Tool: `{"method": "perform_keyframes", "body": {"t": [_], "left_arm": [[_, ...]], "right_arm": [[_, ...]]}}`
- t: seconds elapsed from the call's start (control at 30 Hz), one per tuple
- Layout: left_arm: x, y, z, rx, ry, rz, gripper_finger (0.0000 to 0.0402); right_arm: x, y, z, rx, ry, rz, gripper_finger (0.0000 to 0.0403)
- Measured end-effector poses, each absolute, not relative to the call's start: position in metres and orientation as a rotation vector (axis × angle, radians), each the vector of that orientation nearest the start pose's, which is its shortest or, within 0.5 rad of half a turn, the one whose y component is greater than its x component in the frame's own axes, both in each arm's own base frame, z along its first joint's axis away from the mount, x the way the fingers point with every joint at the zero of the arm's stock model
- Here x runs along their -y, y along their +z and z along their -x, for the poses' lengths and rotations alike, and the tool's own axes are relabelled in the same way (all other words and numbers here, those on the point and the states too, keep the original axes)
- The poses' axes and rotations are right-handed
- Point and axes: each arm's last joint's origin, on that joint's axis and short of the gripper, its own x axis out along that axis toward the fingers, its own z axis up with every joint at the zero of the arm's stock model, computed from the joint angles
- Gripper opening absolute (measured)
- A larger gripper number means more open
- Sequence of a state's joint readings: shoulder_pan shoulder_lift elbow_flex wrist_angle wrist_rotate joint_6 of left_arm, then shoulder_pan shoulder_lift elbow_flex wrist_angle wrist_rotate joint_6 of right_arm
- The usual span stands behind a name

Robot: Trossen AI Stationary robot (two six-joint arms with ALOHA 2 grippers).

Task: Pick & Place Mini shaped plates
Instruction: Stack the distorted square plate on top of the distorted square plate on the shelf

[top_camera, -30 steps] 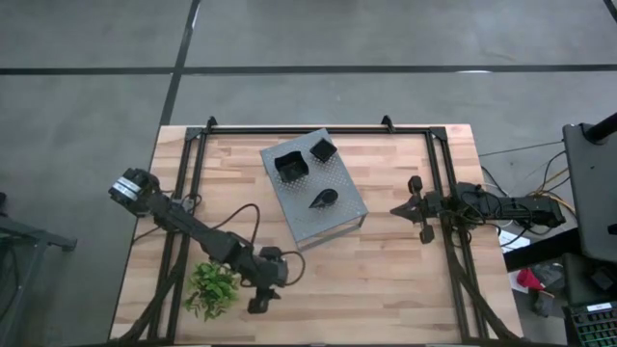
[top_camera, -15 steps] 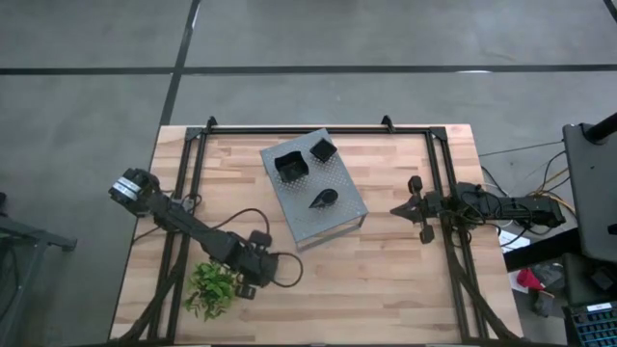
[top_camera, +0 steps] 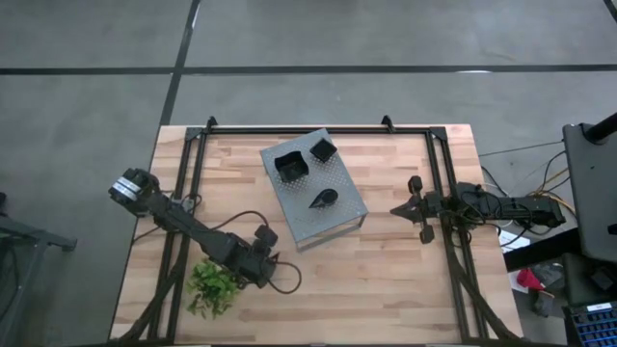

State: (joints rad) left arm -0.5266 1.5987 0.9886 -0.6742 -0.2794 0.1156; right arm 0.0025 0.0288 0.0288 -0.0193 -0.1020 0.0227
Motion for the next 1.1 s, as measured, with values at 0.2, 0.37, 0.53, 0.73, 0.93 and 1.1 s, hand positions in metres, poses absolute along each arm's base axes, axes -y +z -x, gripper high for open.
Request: {"method": "perform_keyframes", "body": {"t": [0.2,0.37,0.53,0.73,0.93,1.1], "left_arm": [[0.140,0.184,-0.253,-1.174,-0.321,-0.678,0.0155],[0.145,0.184,-0.250,-1.151,-0.417,-0.801,0.0155],[0.150,0.184,-0.254,-1.057,-0.503,-0.865,0.0155],[0.147,0.180,-0.250,-1.101,-0.525,-0.919,0.0154],[0.141,0.162,-0.240,-1.142,-0.549,-0.987,0.0144],[0.140,0.155,-0.234,-1.142,-0.594,-1.100,0.0137]], "right_arm": [[-0.003,0.169,-0.098,-0.020,0.104,-0.024,0.0009],[-0.003,0.169,-0.098,-0.020,0.104,-0.024,0.0009],[-0.003,0.169,-0.098,-0.020,0.104,-0.024,0.0009],[-0.003,0.169,-0.098,-0.020,0.104,-0.024,0.0009],[-0.003,0.169,-0.098,-0.020,0.104,-0.024,0.0009],[-0.003,0.169,-0.098,-0.020,0.104,-0.024,0.0009]]}}
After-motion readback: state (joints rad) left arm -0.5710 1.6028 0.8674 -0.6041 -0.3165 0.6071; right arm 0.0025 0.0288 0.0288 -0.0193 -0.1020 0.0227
